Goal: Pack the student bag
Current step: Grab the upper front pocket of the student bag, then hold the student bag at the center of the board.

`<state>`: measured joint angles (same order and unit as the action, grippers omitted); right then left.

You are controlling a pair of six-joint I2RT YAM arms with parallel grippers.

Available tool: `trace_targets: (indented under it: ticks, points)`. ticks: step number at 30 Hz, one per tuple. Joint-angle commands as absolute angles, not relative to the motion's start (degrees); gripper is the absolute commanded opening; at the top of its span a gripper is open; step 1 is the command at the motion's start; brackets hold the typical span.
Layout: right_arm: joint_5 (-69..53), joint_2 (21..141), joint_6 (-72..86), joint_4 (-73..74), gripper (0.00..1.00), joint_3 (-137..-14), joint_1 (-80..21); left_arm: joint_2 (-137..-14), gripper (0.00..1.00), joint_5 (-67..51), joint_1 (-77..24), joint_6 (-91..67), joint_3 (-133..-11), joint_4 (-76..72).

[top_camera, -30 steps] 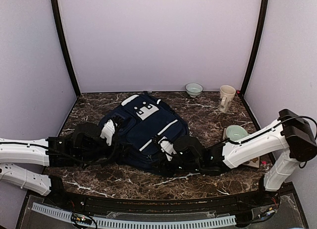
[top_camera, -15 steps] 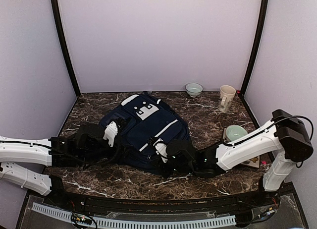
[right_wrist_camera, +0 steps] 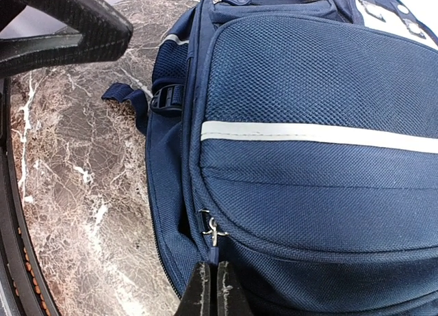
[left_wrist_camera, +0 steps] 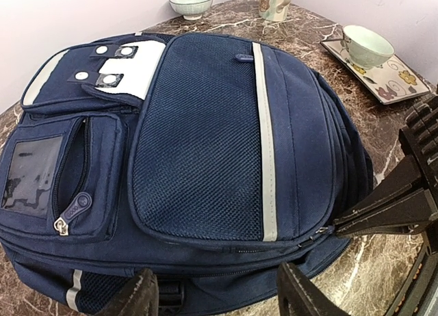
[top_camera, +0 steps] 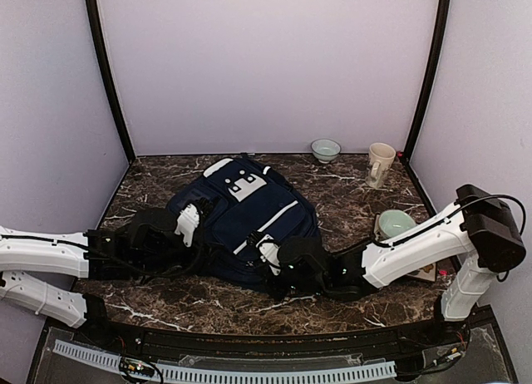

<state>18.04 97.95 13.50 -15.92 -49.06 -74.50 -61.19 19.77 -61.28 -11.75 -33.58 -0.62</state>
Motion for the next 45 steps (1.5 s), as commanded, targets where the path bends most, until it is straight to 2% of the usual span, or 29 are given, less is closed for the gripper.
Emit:
trace_targets:
  ticks: [1, 10, 16, 26, 31, 35, 45]
  points:
    - [21.8, 98.2, 12.6, -13.9, 0.00, -49.5, -74.6, -62.5, 0.60, 18.0, -61.1, -9.7, -34.2, -2.3]
    - [23.4, 95.0, 11.9, -11.9, 0.00, -49.0, -74.5, -67.1, 0.60, 16.3, -61.1, -7.4, -33.8, -7.0]
    - [24.9, 93.5, 12.1, -11.4, 0.00, -48.1, -74.6, -71.2, 0.60, 21.8, -60.9, -8.7, -34.1, -8.9]
    - [26.1, 95.2, 12.7, -12.1, 0.00, -48.1, -74.4, -73.6, 0.83, 23.9, -59.2, -25.2, -36.2, -6.2]
    - [26.3, 95.8, 12.4, -12.6, 0.00, -48.1, -74.5, -74.3, 0.84, 27.2, -58.0, -37.4, -35.7, -4.7]
    - [26.3, 95.9, 12.4, -12.8, 0.00, -47.9, -74.4, -72.7, 0.83, 25.5, -56.9, -44.4, -32.0, -9.8]
    - [26.1, 96.1, 12.2, -13.9, 0.00, -47.2, -74.4, -69.8, 0.74, 21.6, -56.7, -48.2, -25.2, -24.7]
